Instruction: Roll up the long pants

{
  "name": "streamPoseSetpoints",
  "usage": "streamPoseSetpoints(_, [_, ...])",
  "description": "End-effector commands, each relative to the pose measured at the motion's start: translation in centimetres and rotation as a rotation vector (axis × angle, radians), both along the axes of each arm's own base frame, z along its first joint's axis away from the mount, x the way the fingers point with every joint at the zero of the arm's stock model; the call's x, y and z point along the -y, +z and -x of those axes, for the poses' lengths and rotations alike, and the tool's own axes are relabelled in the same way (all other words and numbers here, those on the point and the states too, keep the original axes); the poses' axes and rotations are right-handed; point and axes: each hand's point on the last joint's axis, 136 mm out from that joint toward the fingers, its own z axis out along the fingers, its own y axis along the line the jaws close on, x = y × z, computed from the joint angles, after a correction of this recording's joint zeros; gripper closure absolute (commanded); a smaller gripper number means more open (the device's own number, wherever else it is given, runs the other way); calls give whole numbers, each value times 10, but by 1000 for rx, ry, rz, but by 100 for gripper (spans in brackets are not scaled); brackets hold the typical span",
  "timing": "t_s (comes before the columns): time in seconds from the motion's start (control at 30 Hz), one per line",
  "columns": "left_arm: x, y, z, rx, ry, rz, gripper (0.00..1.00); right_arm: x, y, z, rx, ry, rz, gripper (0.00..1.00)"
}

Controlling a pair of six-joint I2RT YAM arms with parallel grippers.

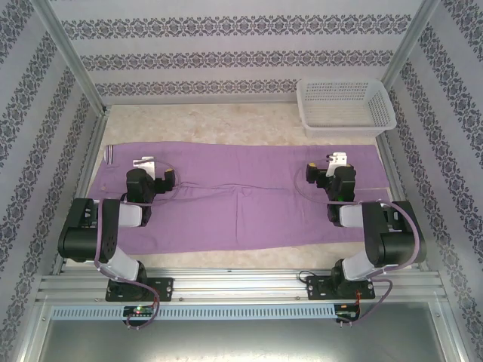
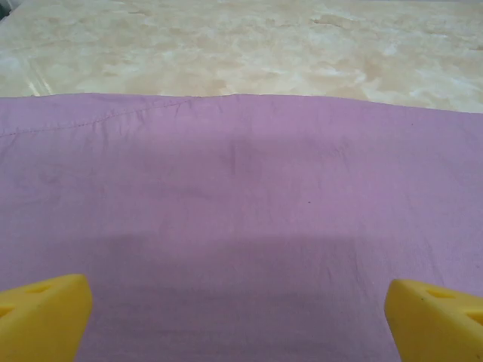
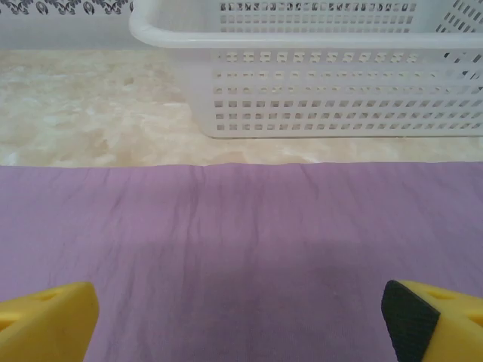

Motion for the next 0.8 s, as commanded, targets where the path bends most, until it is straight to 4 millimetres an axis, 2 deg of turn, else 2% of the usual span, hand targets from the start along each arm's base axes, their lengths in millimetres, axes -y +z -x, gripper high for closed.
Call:
streamPoseSetpoints(0.0, [6, 10, -7, 26, -30, -14, 0, -6, 11, -5, 35, 23, 0, 2])
streamPoseSetpoints(0.5, [6, 10, -7, 26, -29, -13, 0, -5, 12, -5, 36, 31, -14, 2])
streamPoseSetpoints(0.63, [-14, 15, -2, 46, 96, -12, 0, -5, 11, -5, 36, 31, -19, 2])
streamPoseSetpoints(0.77, [-17, 22, -3, 43, 122, -28, 0, -5, 13, -5, 41, 31, -22, 2])
